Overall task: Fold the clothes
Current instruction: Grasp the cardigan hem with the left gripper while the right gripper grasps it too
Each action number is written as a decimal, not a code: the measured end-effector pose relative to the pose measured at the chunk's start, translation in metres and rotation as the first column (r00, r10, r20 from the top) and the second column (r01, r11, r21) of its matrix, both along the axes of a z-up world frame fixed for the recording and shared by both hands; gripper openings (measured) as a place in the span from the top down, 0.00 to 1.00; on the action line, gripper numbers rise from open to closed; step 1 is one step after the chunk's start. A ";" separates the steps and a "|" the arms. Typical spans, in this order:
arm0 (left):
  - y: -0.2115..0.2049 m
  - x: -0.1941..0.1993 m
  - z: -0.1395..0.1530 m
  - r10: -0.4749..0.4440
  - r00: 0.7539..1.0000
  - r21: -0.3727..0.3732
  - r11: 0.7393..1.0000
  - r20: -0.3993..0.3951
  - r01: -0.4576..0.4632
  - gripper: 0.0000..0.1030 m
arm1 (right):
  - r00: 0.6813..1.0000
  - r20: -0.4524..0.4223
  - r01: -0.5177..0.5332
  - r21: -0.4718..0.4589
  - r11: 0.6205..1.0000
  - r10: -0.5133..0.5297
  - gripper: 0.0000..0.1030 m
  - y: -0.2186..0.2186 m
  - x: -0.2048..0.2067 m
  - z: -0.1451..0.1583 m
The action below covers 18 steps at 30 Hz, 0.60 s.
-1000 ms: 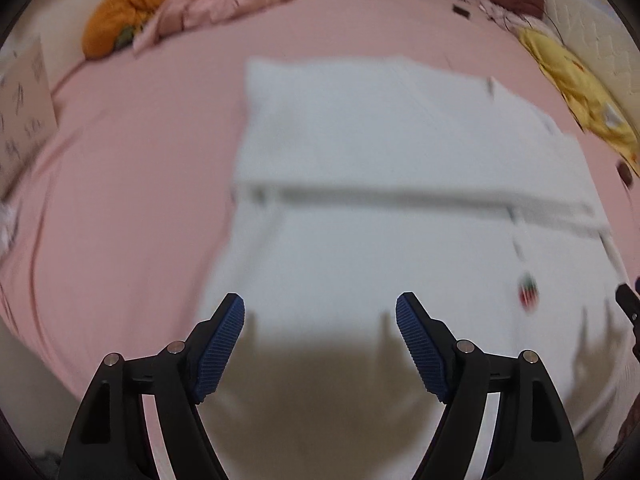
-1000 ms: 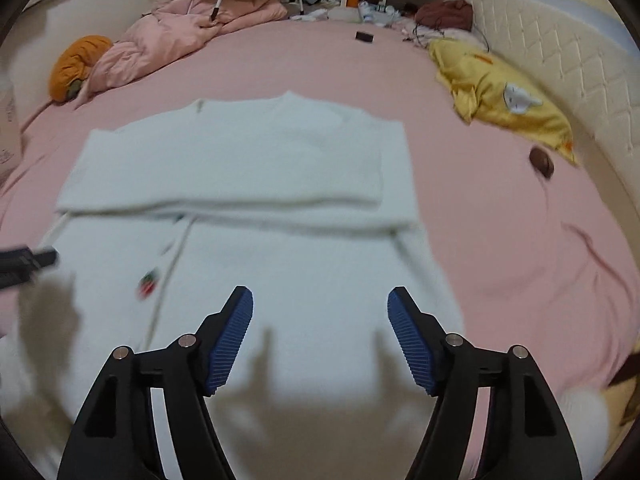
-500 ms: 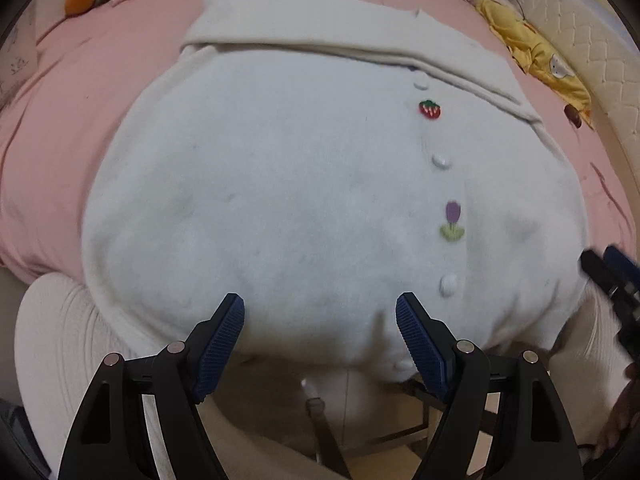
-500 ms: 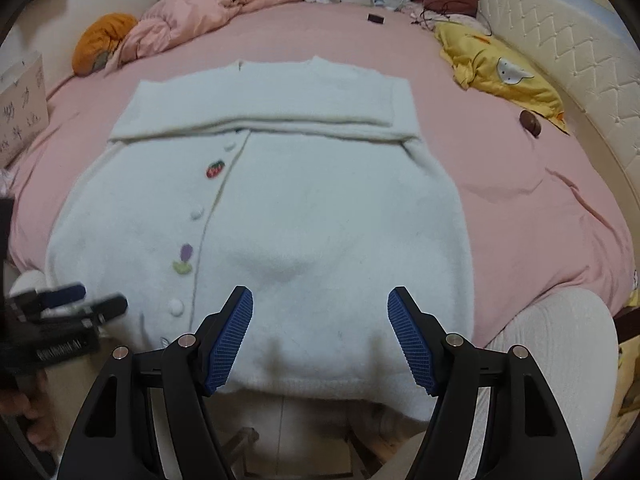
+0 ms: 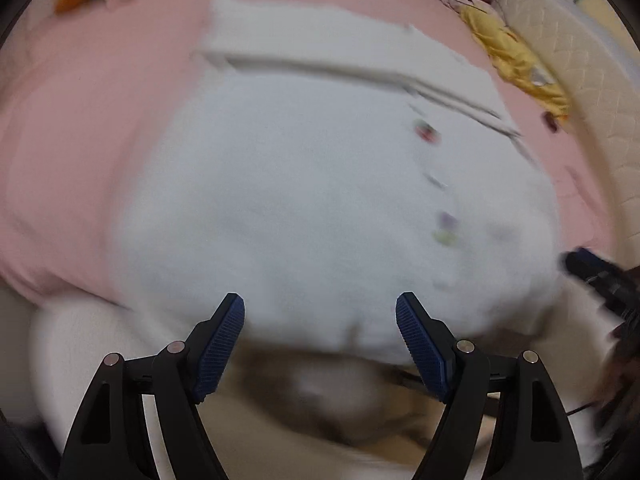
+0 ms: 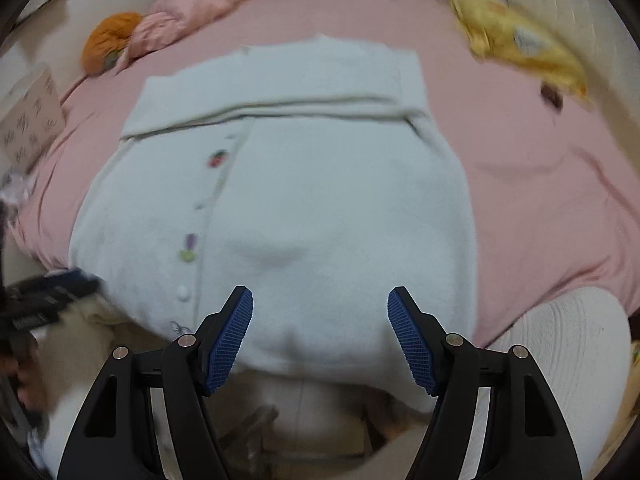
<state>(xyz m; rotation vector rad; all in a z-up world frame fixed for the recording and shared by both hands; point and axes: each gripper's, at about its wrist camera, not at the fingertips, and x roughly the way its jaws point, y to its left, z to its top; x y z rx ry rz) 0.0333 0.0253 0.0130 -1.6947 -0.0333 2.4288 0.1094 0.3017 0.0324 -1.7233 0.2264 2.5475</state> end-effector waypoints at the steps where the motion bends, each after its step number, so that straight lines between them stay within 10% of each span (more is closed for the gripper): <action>1: -0.017 -0.006 0.007 0.011 1.000 -0.060 0.998 -0.009 -0.012 0.24 | 0.999 0.037 0.025 -0.028 0.999 -0.024 0.31 0.016 -0.003 -0.002; 4: -0.059 -0.025 0.003 -0.003 0.988 -0.047 0.999 0.156 0.011 0.24 | 0.981 0.177 0.080 -0.019 0.997 -0.076 0.31 0.056 -0.015 -0.010; 8: -0.059 -0.030 -0.040 -0.124 0.913 -0.044 0.987 0.388 0.153 0.24 | 0.925 0.373 0.085 -0.018 0.996 -0.072 0.31 0.086 -0.025 -0.039; 11: -0.049 -0.034 -0.072 -0.143 0.868 -0.002 0.986 0.475 0.164 0.24 | 0.896 0.440 0.080 -0.028 0.996 -0.059 0.31 0.094 -0.028 -0.058; 18: -0.027 -0.045 -0.119 -0.148 0.845 -0.007 0.984 0.514 0.177 0.24 | 0.826 0.563 0.044 -0.125 0.991 0.034 0.22 0.083 -0.043 -0.101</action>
